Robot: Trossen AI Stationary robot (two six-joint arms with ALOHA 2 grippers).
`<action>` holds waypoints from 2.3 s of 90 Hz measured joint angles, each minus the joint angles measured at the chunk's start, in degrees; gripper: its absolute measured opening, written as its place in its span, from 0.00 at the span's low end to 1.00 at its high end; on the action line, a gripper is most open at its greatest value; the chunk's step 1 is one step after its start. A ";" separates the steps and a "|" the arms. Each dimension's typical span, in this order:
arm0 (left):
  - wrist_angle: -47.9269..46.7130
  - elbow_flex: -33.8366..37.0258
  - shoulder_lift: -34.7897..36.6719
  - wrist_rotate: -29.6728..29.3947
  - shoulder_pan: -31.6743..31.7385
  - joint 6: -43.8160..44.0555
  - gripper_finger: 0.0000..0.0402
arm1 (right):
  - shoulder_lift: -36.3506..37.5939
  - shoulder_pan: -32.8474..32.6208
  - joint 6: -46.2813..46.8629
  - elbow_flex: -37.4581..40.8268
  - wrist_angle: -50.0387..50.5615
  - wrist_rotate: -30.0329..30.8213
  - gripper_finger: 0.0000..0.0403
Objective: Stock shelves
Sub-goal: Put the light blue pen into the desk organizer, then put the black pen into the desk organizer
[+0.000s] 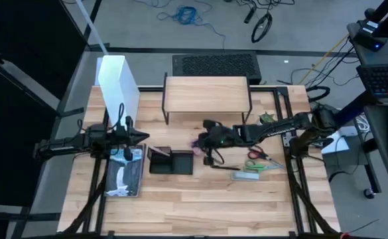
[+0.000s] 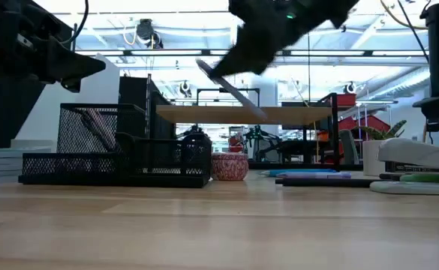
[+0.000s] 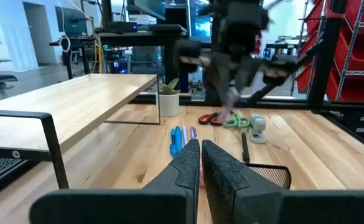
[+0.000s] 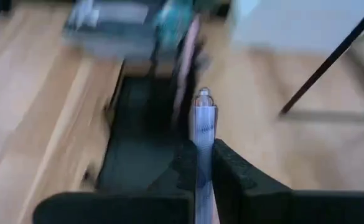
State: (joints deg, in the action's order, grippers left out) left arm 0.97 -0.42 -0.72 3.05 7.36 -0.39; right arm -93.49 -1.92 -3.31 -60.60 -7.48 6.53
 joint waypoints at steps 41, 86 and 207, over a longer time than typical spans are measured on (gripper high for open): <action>0.02 0.01 0.00 0.00 0.02 0.01 0.01 | -16.48 4.16 2.84 -8.44 -37.33 -6.94 0.01; 0.00 0.00 -0.01 -0.02 0.02 0.00 0.01 | -32.77 2.16 14.85 -21.51 -36.85 -6.92 0.01; 0.00 0.01 0.01 -0.02 0.01 -0.01 0.01 | -11.48 2.30 0.54 -21.53 22.20 -6.52 0.45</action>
State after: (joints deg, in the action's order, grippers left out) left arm 0.97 -0.40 -0.71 3.03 7.37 -0.40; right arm -104.97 0.38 -2.77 -82.13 14.72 0.01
